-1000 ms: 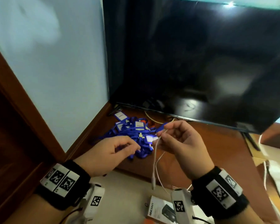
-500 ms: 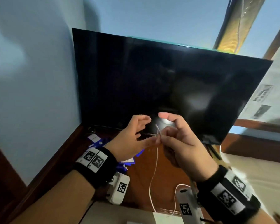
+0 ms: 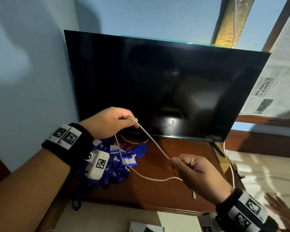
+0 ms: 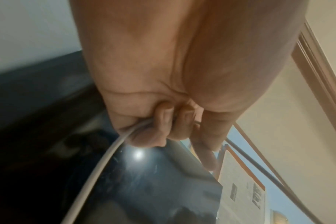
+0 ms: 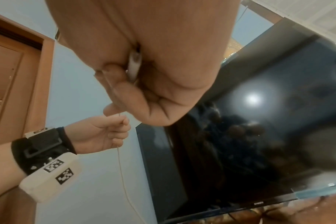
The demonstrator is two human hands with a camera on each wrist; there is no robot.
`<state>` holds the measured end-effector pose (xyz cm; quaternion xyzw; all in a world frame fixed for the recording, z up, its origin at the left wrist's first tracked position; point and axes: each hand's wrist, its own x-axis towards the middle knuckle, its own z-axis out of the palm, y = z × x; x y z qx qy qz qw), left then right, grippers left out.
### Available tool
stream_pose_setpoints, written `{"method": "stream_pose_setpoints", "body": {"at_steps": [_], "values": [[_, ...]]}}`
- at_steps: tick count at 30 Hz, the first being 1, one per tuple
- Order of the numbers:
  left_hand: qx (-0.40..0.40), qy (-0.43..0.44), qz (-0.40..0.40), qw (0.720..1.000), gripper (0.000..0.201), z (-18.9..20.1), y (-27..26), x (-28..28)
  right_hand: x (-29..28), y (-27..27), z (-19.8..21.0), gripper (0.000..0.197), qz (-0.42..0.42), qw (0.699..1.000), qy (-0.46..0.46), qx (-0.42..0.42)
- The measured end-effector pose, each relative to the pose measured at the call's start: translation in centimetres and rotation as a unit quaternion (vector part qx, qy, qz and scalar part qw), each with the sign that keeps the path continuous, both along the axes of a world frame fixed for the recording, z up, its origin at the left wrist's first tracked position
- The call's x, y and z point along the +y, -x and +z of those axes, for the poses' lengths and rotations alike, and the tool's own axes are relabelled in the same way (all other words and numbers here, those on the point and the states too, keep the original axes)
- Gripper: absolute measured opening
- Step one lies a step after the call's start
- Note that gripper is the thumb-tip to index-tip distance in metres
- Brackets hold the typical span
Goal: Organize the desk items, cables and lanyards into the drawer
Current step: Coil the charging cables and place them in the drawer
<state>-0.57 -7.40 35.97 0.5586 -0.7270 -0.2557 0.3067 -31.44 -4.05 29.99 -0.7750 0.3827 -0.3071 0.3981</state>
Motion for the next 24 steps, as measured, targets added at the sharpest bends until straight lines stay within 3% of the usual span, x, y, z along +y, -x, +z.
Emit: {"method": "stream_pose_setpoints", "body": {"at_steps": [4,7,10,14,16,18,20,21,23,24], "values": [[-0.003,0.026,0.093,0.995,0.021,0.0,-2.1,-0.1,0.7,-1.4,0.1,0.043,0.023,0.994,-0.099,-0.032],[-0.004,0.012,0.090,0.996,0.021,-1.1,-2.4,0.7,1.3,-3.9,1.2,0.046,0.065,0.981,-0.147,-0.112],[-0.002,-0.013,0.010,1.000,0.038,-3.1,-0.9,2.3,1.7,-7.0,4.3,0.036,0.107,0.938,-0.183,-0.273],[-0.024,-0.072,-0.018,0.997,0.047,-5.4,1.9,4.9,1.0,-9.0,10.0,0.034,0.108,0.852,-0.215,-0.465],[-0.062,-0.123,-0.036,0.990,0.051,-6.6,2.3,6.2,-0.6,-9.0,11.3,0.032,0.084,0.855,-0.162,-0.486],[-0.074,-0.151,-0.042,0.985,0.051,-7.0,2.3,7.3,-2.9,-8.6,10.6,0.031,0.022,0.905,-0.048,-0.423],[-0.092,-0.148,-0.045,0.984,0.048,-6.3,1.7,8.2,-5.1,-8.0,8.1,0.029,-0.065,0.958,0.117,-0.253],[-0.098,-0.140,-0.049,0.984,0.048,-5.5,1.4,8.6,-5.9,-7.9,6.6,0.028,-0.087,0.970,0.174,-0.148],[-0.103,-0.112,-0.059,0.987,0.051,-3.8,0.5,9.0,-6.3,-7.8,3.6,0.025,-0.091,0.977,0.192,0.034],[-0.105,-0.086,-0.060,0.989,0.052,-3.0,0.1,9.0,-5.9,-7.9,2.3,0.025,-0.078,0.980,0.166,0.084]]}}
